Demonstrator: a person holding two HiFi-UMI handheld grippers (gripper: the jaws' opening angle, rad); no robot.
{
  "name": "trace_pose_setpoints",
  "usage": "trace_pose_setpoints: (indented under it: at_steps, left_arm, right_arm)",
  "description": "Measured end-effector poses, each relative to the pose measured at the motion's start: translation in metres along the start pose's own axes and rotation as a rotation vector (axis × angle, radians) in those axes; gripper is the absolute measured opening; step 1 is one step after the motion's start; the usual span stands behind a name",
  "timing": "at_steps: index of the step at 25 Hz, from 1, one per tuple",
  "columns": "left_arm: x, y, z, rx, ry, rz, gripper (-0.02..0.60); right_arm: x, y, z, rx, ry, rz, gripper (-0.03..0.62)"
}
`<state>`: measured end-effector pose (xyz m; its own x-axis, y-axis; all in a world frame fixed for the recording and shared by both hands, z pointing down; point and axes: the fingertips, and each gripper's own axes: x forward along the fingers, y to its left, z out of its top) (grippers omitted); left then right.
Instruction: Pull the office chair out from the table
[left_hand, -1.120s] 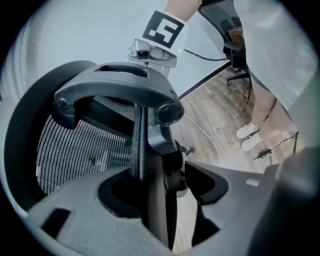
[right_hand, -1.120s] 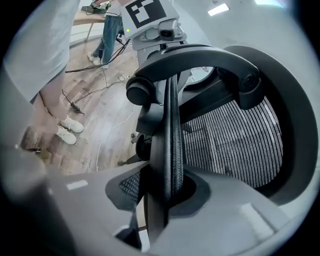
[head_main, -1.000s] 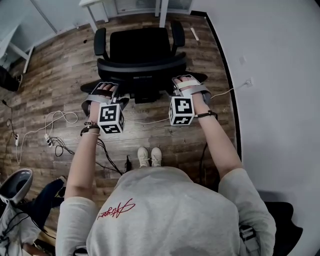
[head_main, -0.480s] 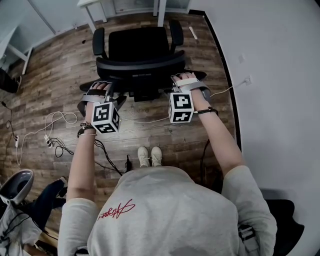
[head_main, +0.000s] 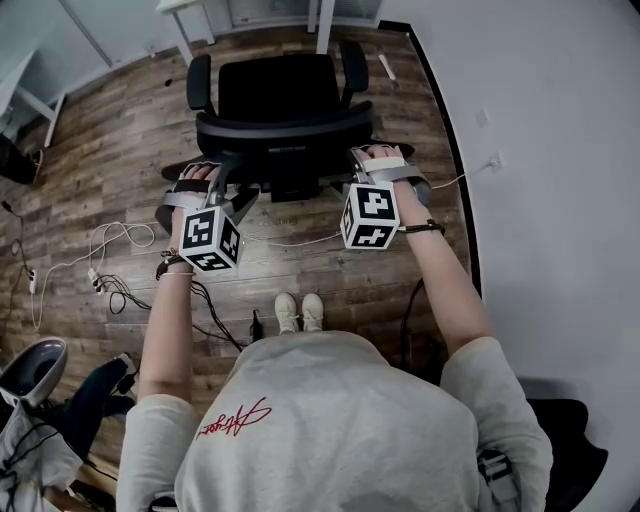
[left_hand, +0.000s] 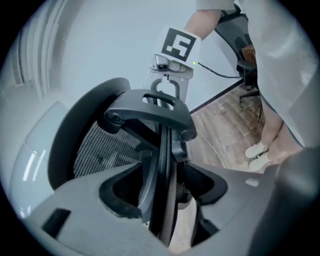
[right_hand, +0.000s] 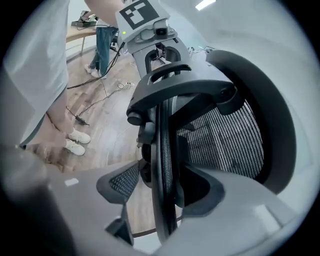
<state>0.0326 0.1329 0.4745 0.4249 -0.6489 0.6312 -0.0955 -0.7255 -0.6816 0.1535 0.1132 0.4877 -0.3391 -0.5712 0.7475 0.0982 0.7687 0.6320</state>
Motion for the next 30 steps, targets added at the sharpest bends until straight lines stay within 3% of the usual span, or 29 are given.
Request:
trace_pose_setpoints:
  at_steps: [12, 19, 21, 30]
  left_arm:
    - [-0.027, -0.003, 0.012, -0.171, -0.118, 0.118, 0.224]
    - [-0.055, 0.02, 0.023, -0.381, -0.268, 0.271, 0.209]
    - [-0.062, 0.027, 0.027, -0.432, -0.309, 0.306, 0.204]
    - [-0.096, 0.053, 0.053, -0.578, -0.479, 0.391, 0.178]
  right_arm:
    - [-0.04, -0.019, 0.028, 0.344, -0.225, -0.211, 0.247]
    - [-0.066, -0.032, 0.046, 0.616, -0.403, -0.29, 0.212]
    - [-0.071, -0.034, 0.049, 0.65, -0.44, -0.312, 0.169]
    - [-0.098, -0.045, 0.067, 0.836, -0.611, -0.382, 0.125]
